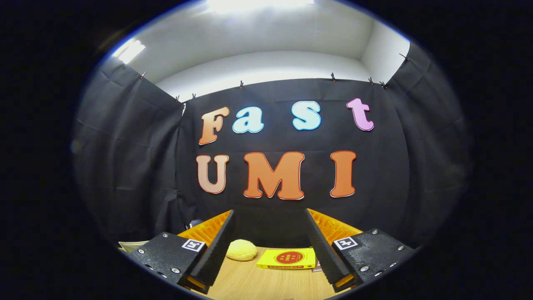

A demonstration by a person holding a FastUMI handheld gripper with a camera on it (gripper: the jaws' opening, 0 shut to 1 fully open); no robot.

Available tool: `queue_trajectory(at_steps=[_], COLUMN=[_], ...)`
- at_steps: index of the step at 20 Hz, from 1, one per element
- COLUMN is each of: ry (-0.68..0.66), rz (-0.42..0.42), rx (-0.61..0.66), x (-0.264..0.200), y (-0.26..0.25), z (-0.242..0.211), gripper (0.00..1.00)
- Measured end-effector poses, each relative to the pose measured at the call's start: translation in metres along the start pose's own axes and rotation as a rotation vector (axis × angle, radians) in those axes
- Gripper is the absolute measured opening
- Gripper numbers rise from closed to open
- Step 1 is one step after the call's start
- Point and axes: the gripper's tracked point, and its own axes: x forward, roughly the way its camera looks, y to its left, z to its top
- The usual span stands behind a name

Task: Open the storage box then place both shoes into the box .Put the left shoe in first, then the right shoe, with the right side of both shoes facing outward in a uniform manner.

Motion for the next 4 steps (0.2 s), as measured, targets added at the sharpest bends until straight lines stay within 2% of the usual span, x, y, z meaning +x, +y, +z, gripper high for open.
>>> queue_trajectory(at_steps=[4], ry=[-0.004], rz=[-0.001], rx=[-0.001], x=[0.0045], y=[0.0033], z=[0.0020], gripper=[0.96])
